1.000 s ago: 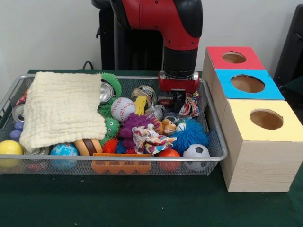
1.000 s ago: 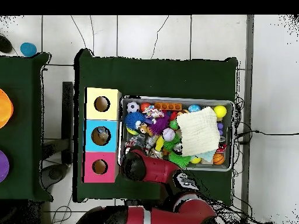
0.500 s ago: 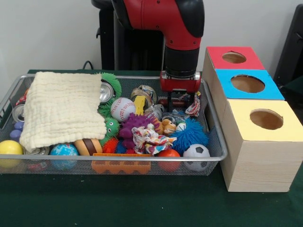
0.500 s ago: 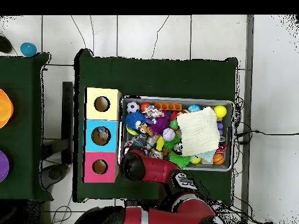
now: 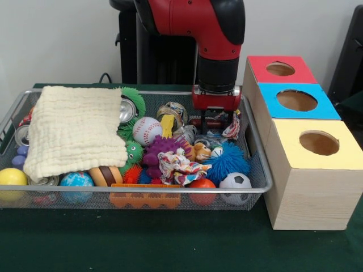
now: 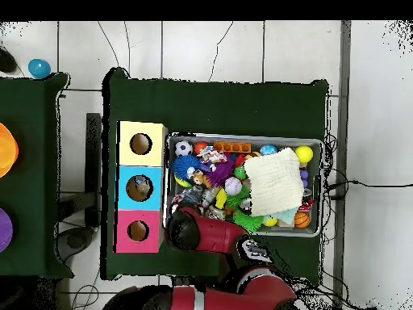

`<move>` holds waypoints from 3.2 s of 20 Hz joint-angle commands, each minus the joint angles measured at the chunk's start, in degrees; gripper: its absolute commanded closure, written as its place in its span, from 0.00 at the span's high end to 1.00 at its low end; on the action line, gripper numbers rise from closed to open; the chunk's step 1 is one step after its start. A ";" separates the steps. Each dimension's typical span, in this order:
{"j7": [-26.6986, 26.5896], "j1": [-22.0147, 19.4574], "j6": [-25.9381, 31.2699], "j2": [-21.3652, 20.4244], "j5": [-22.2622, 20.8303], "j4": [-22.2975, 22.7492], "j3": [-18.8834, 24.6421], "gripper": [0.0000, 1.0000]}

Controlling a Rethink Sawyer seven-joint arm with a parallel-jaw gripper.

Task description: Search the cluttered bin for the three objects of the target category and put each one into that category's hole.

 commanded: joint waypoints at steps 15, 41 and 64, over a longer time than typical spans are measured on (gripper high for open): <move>13.36 8.45 12.59 -17.79 7.83 5.36 -5.19 1.00; 15.27 7.09 -8.91 -1.64 11.46 2.47 -1.93 1.00; 13.82 5.61 -8.09 -7.89 10.85 10.17 -0.58 1.00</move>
